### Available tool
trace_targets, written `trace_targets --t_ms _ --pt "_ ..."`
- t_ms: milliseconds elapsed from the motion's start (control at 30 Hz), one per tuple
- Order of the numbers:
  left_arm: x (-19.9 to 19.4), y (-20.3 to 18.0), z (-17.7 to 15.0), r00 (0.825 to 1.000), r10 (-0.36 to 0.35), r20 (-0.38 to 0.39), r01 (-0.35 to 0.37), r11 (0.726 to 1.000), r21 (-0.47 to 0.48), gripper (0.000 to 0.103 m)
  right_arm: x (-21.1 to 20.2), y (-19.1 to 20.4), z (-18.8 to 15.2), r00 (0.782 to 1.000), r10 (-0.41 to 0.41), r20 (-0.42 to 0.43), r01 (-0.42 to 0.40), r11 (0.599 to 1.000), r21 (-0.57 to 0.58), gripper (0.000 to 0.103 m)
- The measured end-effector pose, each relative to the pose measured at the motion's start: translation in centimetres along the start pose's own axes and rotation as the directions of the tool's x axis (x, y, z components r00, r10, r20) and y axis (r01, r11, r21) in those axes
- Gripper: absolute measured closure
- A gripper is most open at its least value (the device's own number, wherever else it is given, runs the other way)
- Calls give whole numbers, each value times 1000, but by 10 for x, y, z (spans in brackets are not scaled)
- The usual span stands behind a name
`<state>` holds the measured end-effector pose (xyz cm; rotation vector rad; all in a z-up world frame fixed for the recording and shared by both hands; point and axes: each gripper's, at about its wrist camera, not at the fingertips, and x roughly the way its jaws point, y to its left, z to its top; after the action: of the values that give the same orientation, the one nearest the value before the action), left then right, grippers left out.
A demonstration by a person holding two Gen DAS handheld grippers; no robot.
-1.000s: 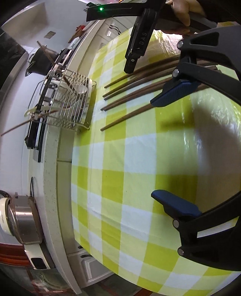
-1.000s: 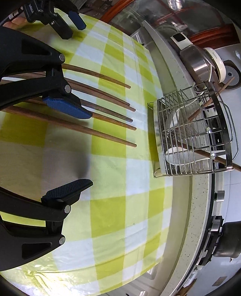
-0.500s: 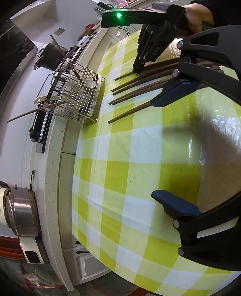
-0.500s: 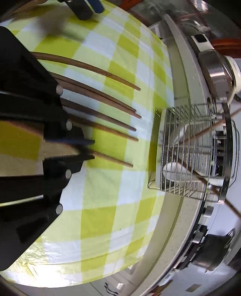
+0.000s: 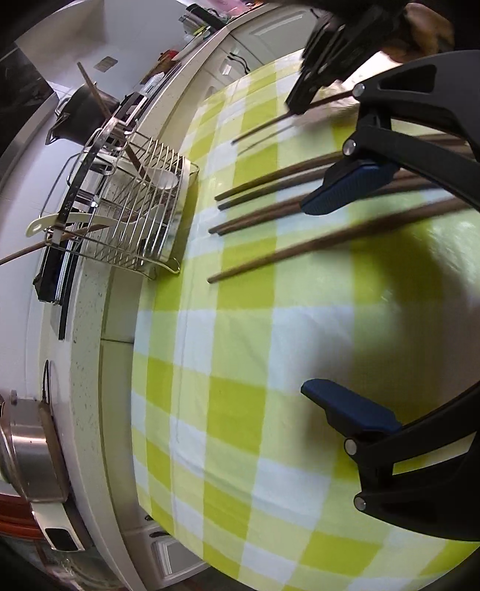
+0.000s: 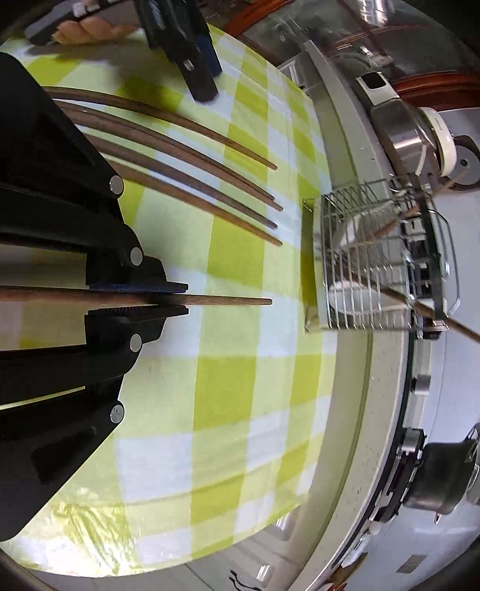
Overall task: Organize utensils
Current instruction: 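Close the right tool on another brown chopstick while the left tool approaches the chopsticks, then lift both held chopsticks upright and carry them toward the wire rack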
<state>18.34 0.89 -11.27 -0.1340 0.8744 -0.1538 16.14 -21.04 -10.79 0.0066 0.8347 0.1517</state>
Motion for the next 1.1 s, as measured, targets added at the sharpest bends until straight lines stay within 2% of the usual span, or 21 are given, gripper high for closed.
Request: trace_targets --t_ms 67,133,267,367,533,633,733,967,1100 --pt "13 -7 7 1000 14 -23 -13 1000 6 21 -5 -5 0 1000 6 8 -6 1000 1 95" --pt "22 -14 11 999 18 -50 -17 1000 13 33 -10 -9 0 1000 13 17 -13 1000 3 95" --pt "32 -25 18 997 46 -59 -44 998 41 36 -17 -14 0 999 34 31 -35 999 9 95" --pt "37 -33 20 994 97 -52 -92 992 81 50 -21 -16 0 998 46 40 -46 999 6 95" --pt "40 -46 16 988 154 -31 -147 977 155 81 -23 -22 0 997 60 46 -61 998 22 95" --pt "38 -54 12 985 169 -22 -162 968 193 92 -24 -26 -2 996 70 47 -72 997 36 95" --pt "38 -57 10 986 164 -14 -158 967 198 95 -23 -26 -4 996 77 45 -78 996 40 95" --pt "28 -41 5 997 70 -29 -65 988 143 97 -24 -26 -6 995 87 52 -90 994 56 95" --pt "14 -35 5 999 38 -23 -35 992 123 97 -28 -25 -3 994 90 58 -93 994 55 95"
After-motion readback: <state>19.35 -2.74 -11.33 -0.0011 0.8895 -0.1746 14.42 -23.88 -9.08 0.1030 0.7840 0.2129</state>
